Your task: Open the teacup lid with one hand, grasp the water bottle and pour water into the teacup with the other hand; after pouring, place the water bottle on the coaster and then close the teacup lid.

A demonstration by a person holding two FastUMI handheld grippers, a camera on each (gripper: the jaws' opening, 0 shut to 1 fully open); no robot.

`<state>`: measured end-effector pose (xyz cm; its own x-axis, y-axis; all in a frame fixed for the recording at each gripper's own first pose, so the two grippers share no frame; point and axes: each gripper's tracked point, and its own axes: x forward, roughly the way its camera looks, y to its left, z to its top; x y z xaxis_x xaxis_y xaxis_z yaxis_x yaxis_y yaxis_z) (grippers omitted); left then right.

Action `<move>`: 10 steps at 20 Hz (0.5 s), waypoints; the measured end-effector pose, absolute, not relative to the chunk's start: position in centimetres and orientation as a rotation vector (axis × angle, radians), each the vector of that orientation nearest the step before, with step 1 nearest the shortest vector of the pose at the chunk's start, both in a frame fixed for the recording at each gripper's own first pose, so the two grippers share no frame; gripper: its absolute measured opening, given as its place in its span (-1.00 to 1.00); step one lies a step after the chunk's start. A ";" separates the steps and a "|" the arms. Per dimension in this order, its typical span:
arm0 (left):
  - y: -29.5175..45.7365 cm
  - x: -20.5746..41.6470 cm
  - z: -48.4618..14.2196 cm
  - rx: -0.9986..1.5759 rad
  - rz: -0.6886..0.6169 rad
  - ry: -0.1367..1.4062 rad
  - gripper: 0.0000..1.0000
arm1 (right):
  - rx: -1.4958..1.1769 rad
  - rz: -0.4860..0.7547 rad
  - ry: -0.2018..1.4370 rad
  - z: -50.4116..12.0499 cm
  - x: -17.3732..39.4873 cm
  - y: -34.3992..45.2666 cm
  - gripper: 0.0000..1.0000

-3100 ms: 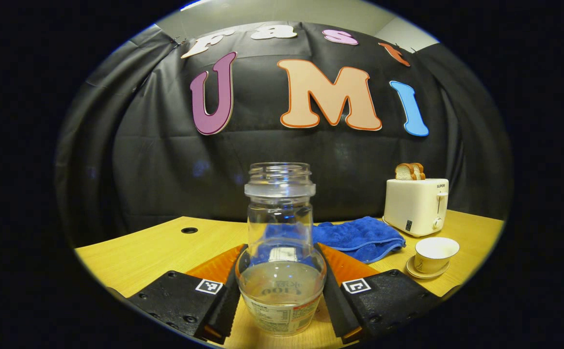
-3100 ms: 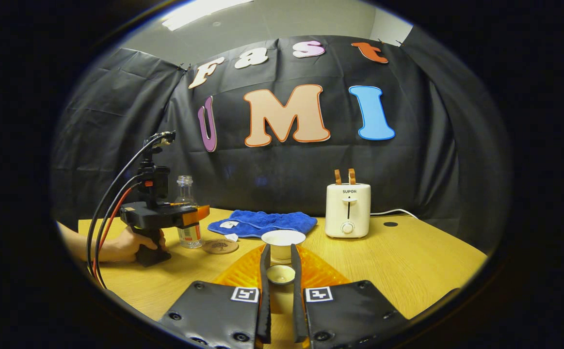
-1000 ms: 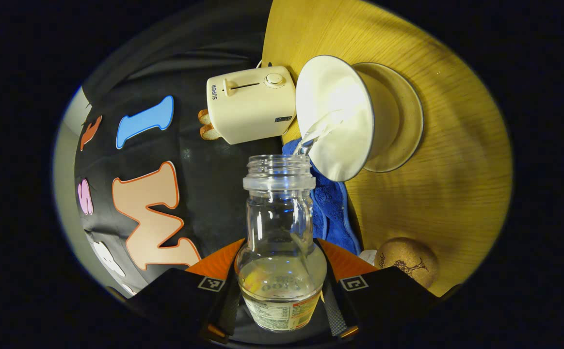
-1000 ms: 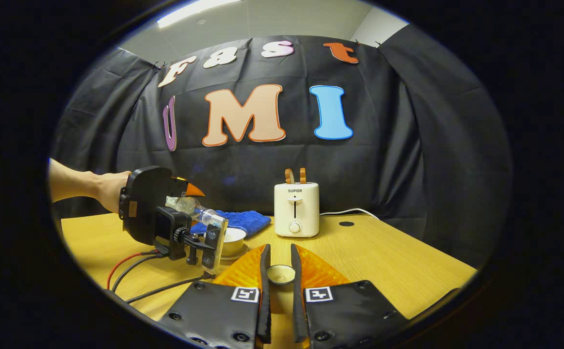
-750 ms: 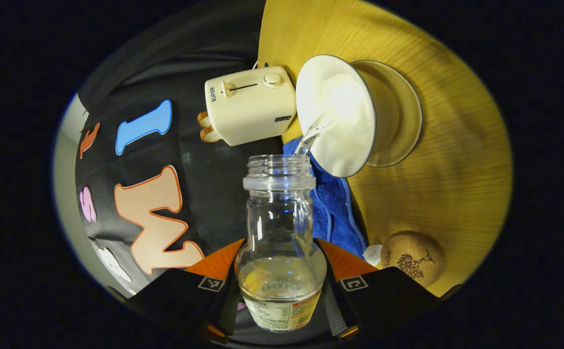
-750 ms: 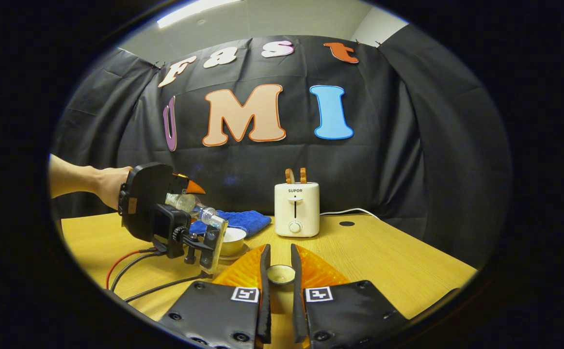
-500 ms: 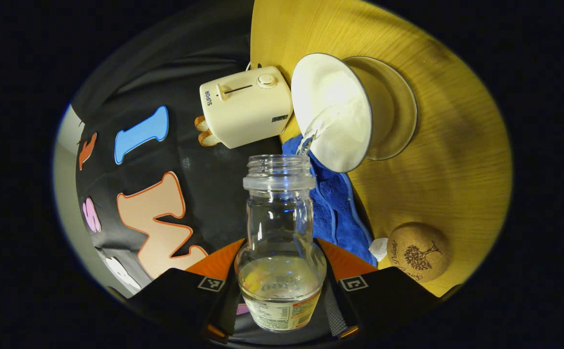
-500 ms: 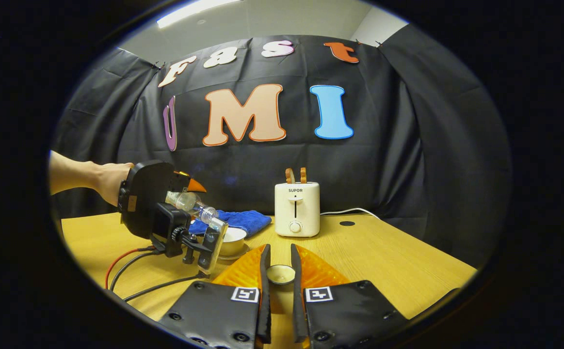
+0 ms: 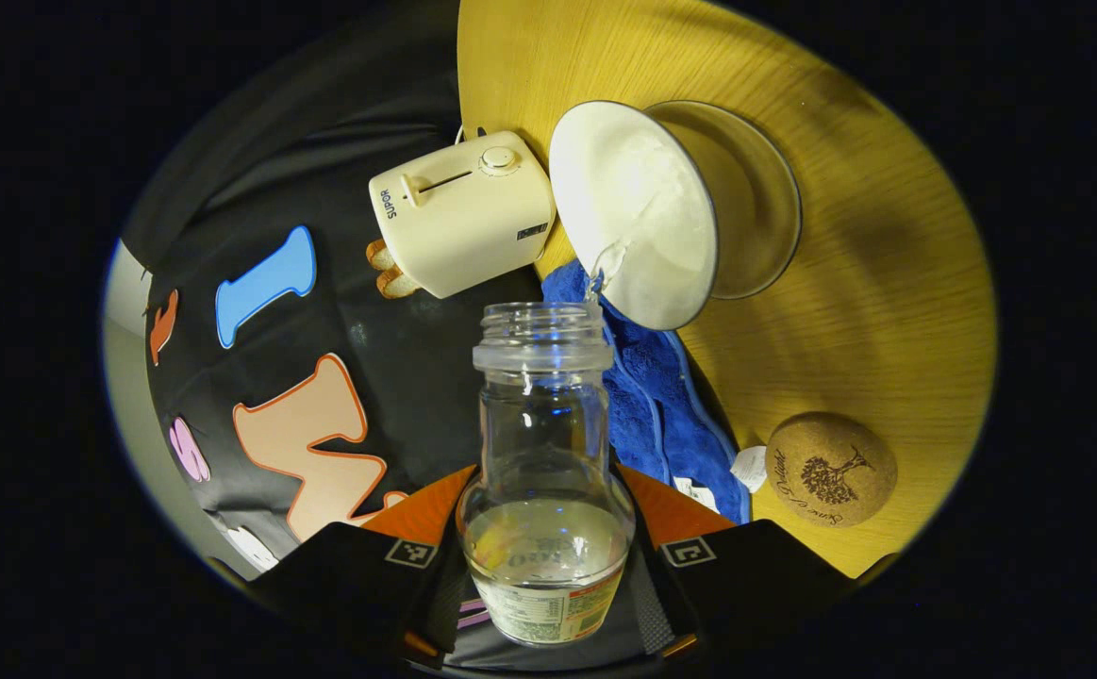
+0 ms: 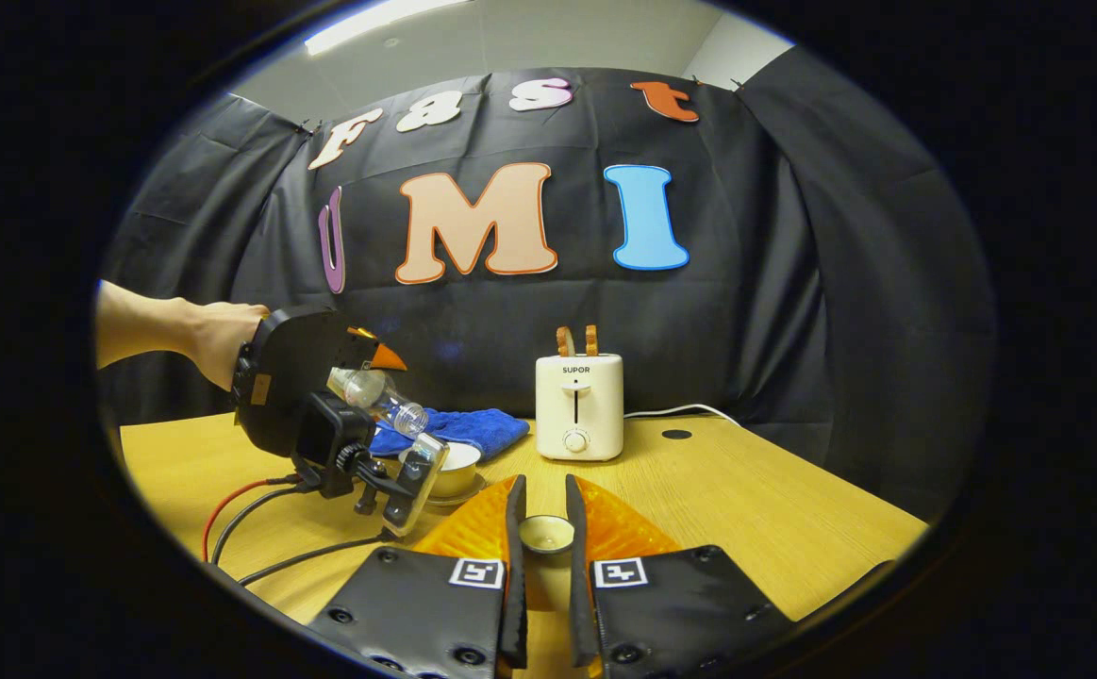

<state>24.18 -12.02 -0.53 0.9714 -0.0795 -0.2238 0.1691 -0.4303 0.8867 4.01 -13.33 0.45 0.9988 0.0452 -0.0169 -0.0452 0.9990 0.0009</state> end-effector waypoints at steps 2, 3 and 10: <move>-12.3 24.1 -0.3 2.022 -0.275 0.053 0.41 | 0.001 0.045 0.017 0.5 4.0 -13.3 -0.60; -12.5 24.1 -0.2 2.037 -0.274 0.047 0.40 | 0.001 0.045 0.017 0.5 4.0 -13.4 -0.61; -14.1 24.2 1.1 2.138 -0.267 -0.002 0.40 | 0.001 0.050 0.020 0.4 4.1 -13.2 -0.60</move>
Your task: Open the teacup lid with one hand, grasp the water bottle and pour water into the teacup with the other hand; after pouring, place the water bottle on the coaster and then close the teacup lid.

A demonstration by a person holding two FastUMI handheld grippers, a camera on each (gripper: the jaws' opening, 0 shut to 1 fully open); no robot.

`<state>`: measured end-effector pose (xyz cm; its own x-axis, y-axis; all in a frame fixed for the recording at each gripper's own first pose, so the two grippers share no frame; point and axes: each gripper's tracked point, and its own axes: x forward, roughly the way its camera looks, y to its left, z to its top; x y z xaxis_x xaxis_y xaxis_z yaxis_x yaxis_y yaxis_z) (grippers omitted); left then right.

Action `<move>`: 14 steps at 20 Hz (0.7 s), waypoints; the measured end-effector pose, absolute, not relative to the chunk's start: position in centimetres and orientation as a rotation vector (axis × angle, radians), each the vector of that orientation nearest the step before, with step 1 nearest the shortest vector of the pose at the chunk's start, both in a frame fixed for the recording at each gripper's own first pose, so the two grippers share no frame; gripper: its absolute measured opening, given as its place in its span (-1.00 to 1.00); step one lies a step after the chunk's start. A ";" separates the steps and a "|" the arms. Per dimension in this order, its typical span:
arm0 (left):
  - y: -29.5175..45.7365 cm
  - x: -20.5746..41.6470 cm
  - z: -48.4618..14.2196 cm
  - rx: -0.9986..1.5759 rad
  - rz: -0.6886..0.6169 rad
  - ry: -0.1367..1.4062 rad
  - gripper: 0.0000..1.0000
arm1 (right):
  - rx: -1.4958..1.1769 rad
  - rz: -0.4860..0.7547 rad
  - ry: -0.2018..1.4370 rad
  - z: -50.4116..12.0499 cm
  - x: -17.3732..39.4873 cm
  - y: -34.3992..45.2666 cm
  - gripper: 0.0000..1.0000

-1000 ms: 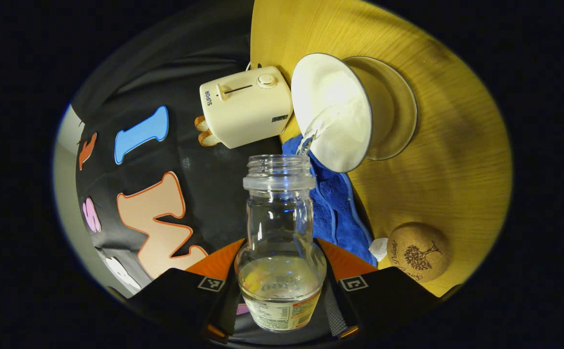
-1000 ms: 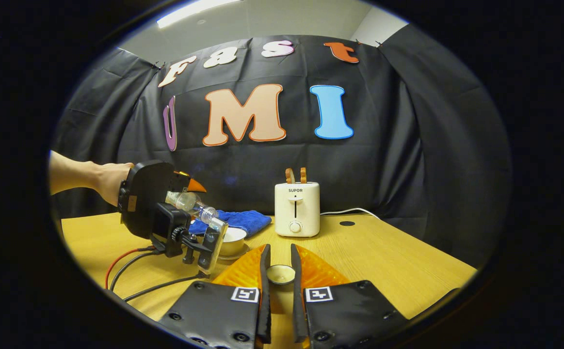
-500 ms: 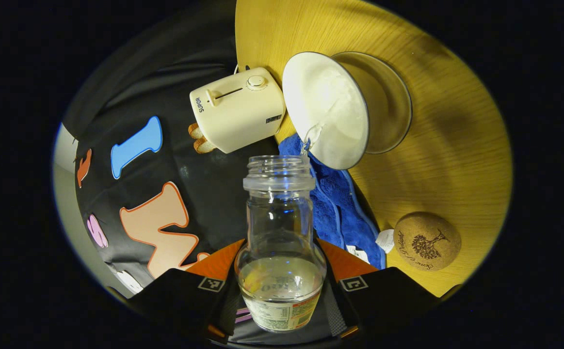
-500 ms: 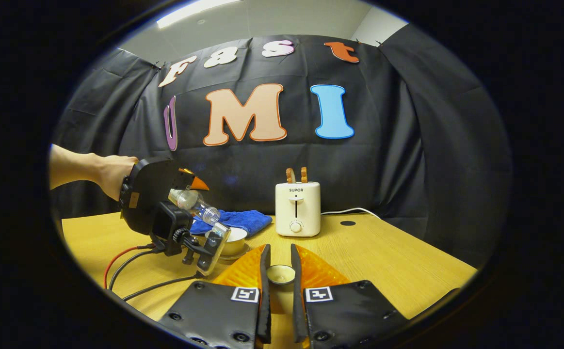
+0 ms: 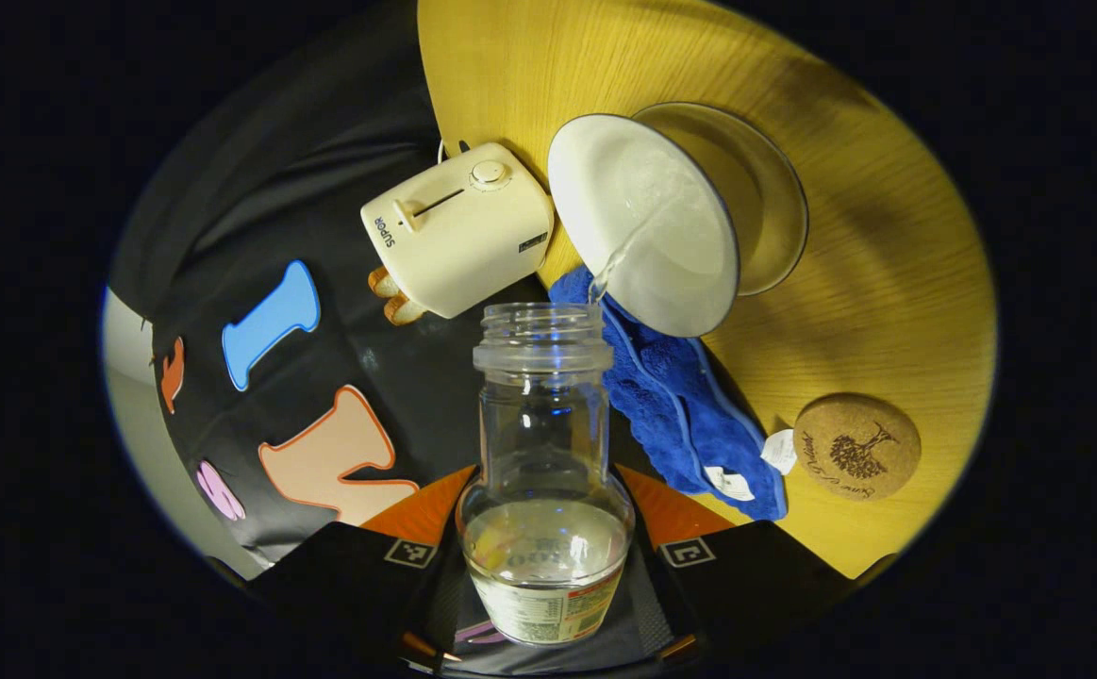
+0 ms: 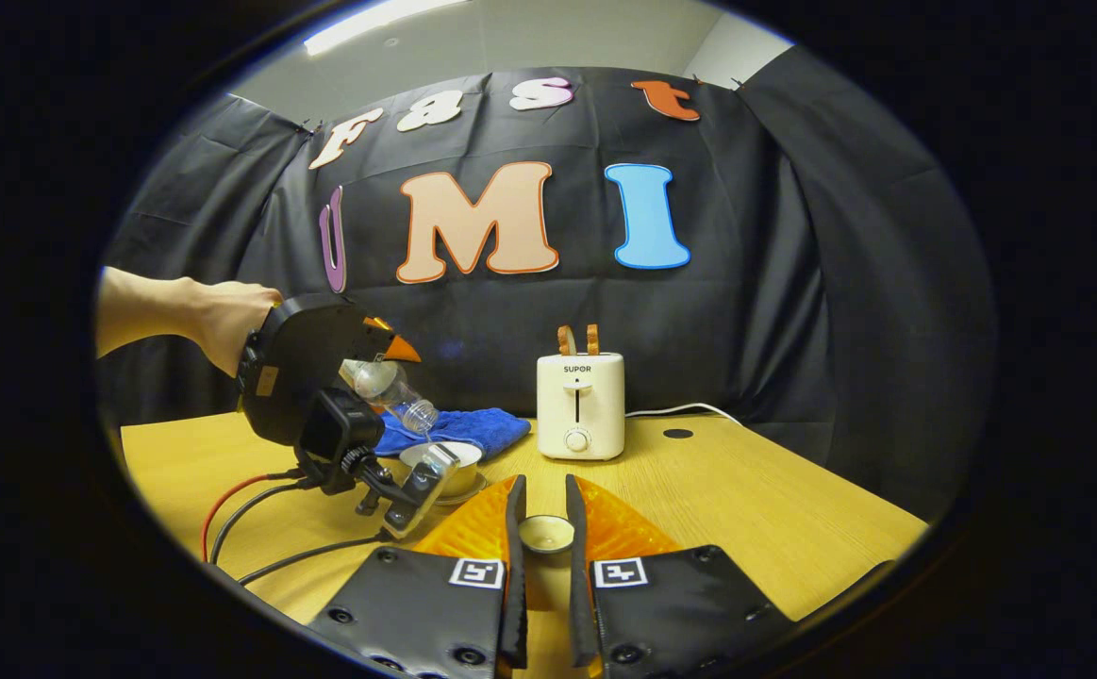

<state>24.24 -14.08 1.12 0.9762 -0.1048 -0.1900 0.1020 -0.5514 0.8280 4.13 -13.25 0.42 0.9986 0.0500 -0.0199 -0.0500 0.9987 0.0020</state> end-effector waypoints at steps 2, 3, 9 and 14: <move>-14.3 24.1 1.2 2.151 -0.268 -0.004 0.41 | 0.002 0.050 0.020 0.4 4.1 -13.3 -0.61; -14.4 24.1 1.2 2.152 -0.268 -0.005 0.41 | 0.001 0.052 0.020 0.4 4.1 -13.3 -0.61; -14.6 24.0 1.6 2.160 -0.264 -0.010 0.40 | 0.001 0.053 0.021 0.4 4.1 -13.3 -0.60; -14.6 24.0 1.7 2.163 -0.264 -0.008 0.41 | 0.000 0.053 0.020 0.4 4.0 -13.2 -0.61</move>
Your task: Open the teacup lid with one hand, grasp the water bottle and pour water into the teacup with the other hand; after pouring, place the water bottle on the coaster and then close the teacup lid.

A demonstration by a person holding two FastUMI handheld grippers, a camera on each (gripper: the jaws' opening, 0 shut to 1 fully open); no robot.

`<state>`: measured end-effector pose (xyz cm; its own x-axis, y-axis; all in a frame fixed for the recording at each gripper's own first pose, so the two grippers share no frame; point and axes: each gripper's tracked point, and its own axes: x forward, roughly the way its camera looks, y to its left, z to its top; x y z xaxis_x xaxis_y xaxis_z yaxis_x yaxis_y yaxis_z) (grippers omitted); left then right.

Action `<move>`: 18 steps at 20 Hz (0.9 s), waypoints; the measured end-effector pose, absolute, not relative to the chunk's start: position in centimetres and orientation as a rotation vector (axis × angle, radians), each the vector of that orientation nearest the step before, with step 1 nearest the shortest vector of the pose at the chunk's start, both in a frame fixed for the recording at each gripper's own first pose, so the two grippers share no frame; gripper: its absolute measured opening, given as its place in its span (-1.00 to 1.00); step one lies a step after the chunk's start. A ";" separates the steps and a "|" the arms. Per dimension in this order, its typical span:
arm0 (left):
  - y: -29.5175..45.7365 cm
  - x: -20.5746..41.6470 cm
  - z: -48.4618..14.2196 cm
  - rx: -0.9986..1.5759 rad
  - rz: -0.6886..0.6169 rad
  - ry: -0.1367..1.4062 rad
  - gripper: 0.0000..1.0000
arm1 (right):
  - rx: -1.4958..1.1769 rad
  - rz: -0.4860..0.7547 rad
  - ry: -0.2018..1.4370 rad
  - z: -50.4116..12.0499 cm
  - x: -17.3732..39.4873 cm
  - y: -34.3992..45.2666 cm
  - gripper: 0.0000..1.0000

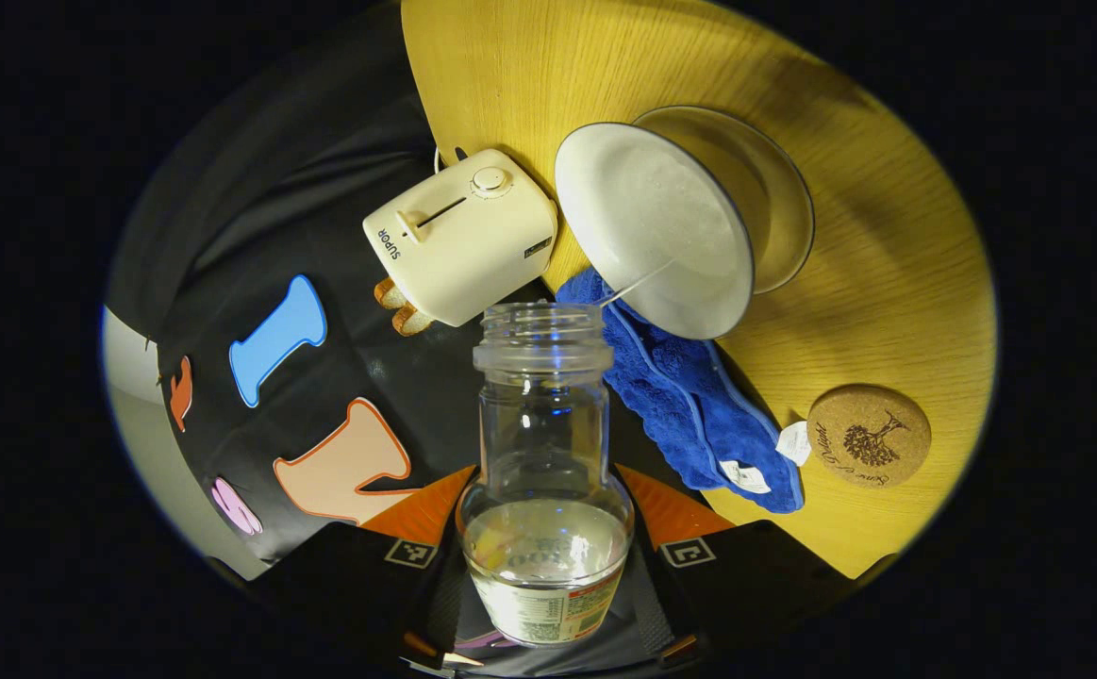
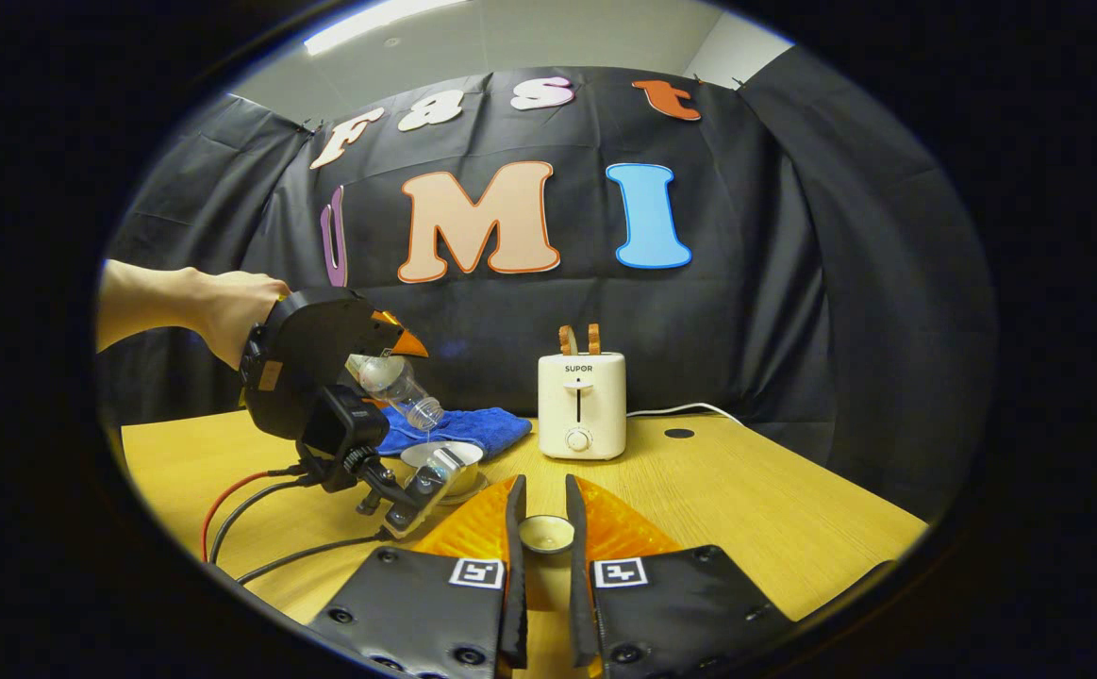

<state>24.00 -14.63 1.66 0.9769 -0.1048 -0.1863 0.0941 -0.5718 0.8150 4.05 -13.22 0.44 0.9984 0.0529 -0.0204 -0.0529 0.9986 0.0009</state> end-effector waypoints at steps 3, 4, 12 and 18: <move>-14.8 24.0 1.7 2.164 -0.266 -0.009 0.41 | 0.001 0.054 0.020 0.5 4.0 -13.2 -0.60; -14.8 24.0 1.7 2.161 -0.266 -0.010 0.40 | 0.000 0.054 0.020 0.5 4.0 -13.2 -0.60; -13.4 23.9 0.6 1.727 -0.318 0.035 0.39 | -0.002 0.043 0.010 0.5 3.9 -13.4 -0.59; -10.5 24.5 2.3 0.893 -0.261 -0.032 0.39 | -0.004 0.018 0.005 0.7 4.1 -13.8 -0.60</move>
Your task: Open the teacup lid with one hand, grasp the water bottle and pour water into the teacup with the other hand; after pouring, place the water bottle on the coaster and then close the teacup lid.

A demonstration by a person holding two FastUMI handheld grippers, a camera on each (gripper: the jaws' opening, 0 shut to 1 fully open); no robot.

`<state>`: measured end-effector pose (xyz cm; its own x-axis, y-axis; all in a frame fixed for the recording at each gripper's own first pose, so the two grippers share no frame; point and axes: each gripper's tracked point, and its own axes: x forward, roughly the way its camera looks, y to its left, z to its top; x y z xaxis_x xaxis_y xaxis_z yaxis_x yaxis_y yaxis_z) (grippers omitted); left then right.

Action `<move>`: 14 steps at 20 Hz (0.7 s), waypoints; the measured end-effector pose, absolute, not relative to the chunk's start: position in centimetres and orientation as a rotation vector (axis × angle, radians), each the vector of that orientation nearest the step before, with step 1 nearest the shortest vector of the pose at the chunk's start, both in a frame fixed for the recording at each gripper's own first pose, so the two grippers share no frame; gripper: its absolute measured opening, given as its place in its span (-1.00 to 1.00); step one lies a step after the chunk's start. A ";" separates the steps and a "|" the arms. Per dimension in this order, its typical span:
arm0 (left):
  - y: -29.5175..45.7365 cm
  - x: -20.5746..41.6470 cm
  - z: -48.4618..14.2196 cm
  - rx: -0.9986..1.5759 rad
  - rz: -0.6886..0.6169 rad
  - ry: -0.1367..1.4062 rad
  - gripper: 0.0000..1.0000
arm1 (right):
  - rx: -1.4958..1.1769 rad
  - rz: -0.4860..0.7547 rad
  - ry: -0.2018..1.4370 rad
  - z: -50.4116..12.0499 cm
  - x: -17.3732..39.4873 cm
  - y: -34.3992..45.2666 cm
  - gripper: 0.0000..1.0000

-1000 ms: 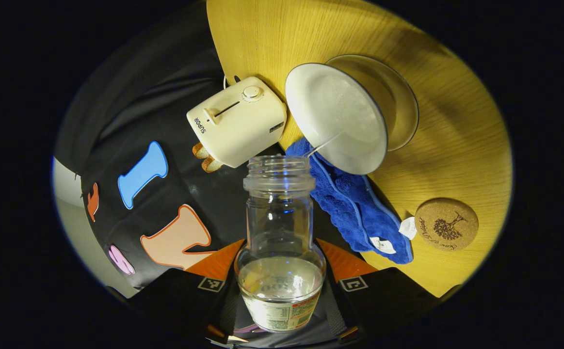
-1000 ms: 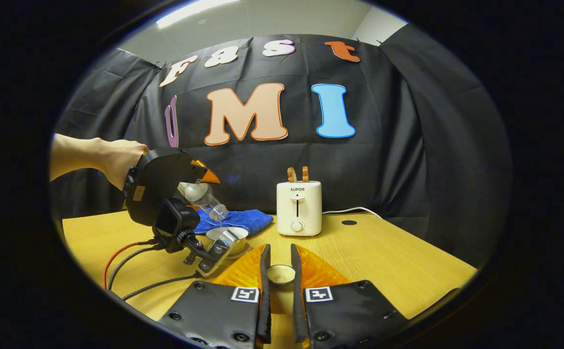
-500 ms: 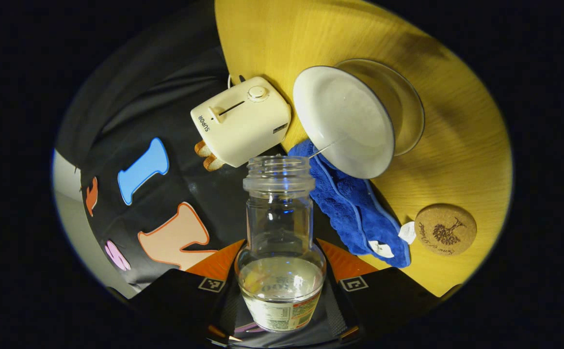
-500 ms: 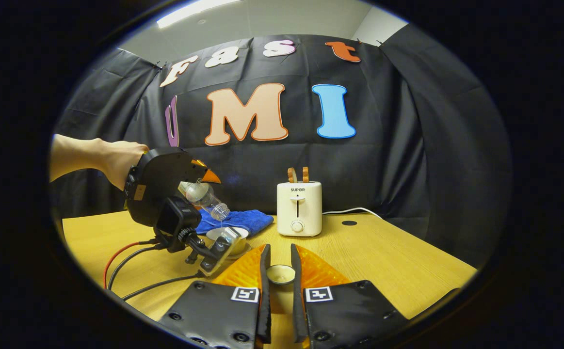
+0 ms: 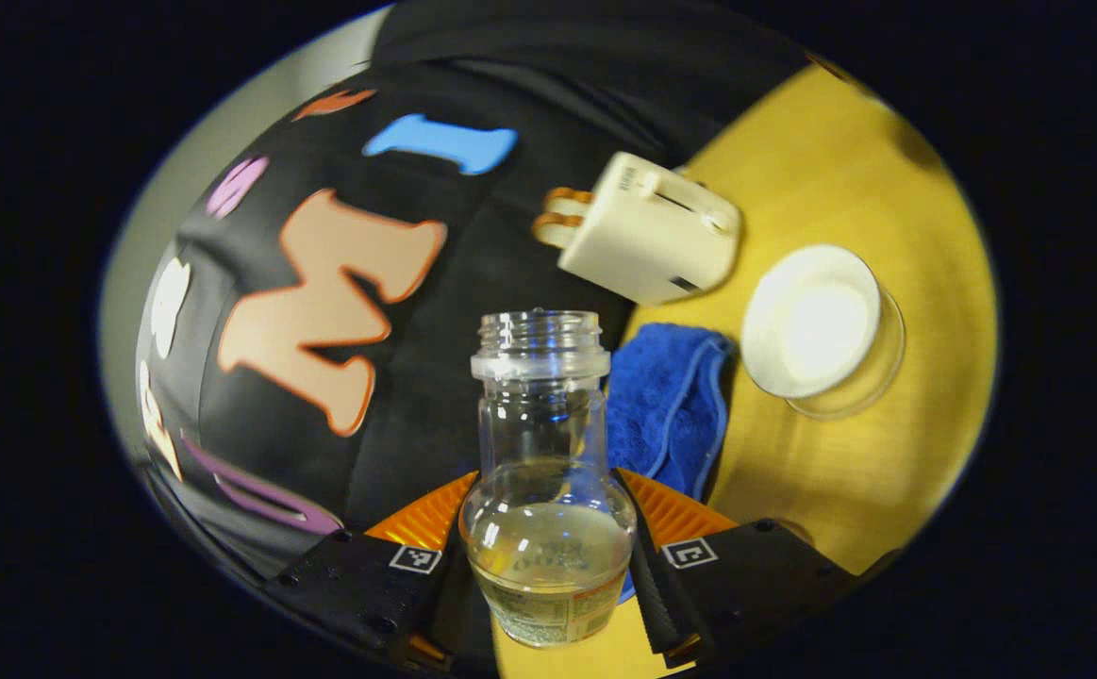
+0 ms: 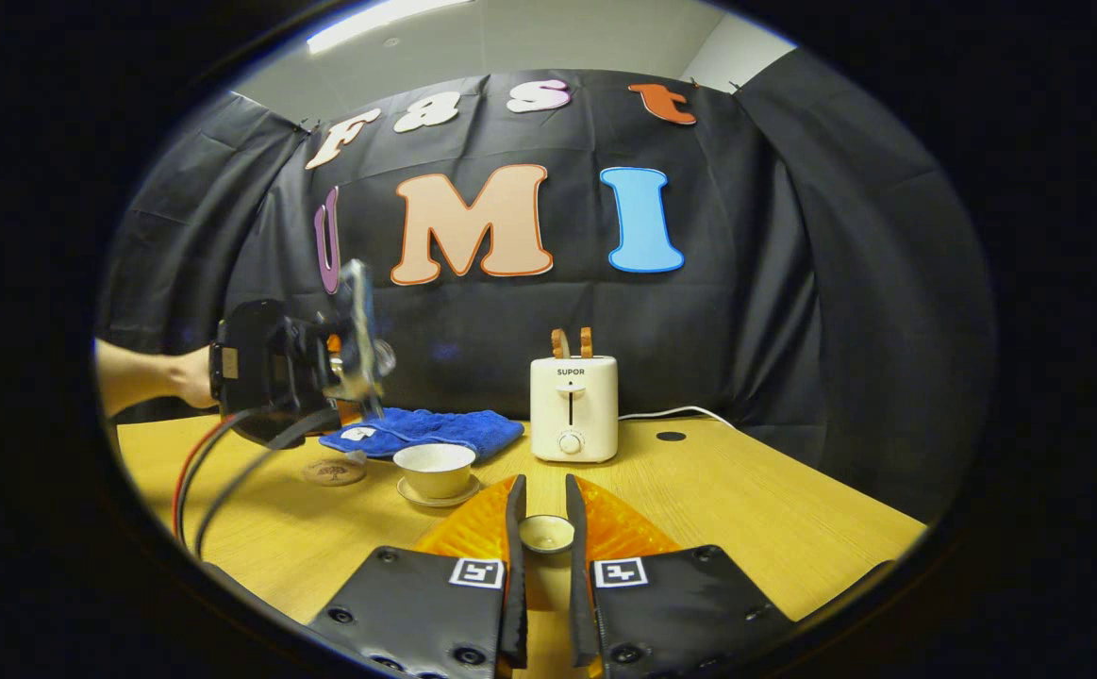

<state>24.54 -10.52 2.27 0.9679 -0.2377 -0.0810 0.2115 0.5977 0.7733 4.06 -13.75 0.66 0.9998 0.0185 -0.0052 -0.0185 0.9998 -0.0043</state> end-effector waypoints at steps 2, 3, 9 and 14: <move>-11.1 25.0 3.1 0.561 -0.256 -0.069 0.38 | -0.005 0.005 0.004 0.6 4.0 -14.0 -0.60; -11.1 25.4 3.7 0.435 -0.247 -0.087 0.38 | -0.005 0.003 0.003 0.7 4.0 -14.0 -0.60; -11.2 26.0 1.6 0.096 -0.243 -0.041 0.37 | -0.005 -0.023 0.003 0.6 4.5 -13.8 -0.60; -11.0 26.5 0.0 -0.030 -0.227 -0.025 0.38 | -0.005 -0.009 0.007 0.4 6.1 -12.4 -0.60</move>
